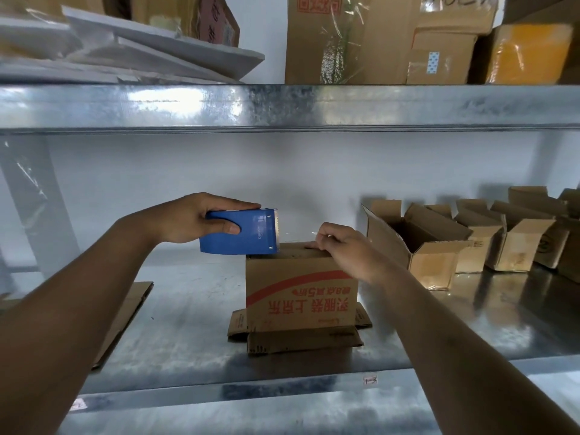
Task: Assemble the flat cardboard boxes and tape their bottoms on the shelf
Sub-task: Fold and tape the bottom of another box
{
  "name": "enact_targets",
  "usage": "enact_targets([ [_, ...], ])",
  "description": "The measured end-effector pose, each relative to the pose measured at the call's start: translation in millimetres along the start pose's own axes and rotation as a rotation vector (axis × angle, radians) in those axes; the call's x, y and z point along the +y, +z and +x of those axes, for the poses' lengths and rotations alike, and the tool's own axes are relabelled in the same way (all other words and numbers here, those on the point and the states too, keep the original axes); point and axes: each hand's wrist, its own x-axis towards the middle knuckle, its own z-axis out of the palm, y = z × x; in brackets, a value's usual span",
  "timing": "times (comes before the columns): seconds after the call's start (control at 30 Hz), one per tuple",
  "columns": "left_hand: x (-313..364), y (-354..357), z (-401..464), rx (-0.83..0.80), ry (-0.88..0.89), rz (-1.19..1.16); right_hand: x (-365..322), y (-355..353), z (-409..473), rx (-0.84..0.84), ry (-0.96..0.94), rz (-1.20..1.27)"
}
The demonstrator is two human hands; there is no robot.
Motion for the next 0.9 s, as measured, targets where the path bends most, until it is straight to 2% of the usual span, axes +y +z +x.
enact_targets([
  [0.27, -1, 6, -16, 0.022, -0.01, -0.044, 3, 7, -11, 0.037, -0.069, -0.059],
  [0.53, -3, 15, -29, 0.063, 0.022, 0.0, 5, 13, -18, 0.078, -0.207, -0.27],
  [0.7, -2, 16, -41, 0.101, 0.028, -0.004, 1, 14, -16, 0.062, -0.198, -0.346],
  [0.9, -4, 3, -66, 0.118, -0.015, 0.072, -4, 11, -20, 0.068, -0.142, -0.323],
])
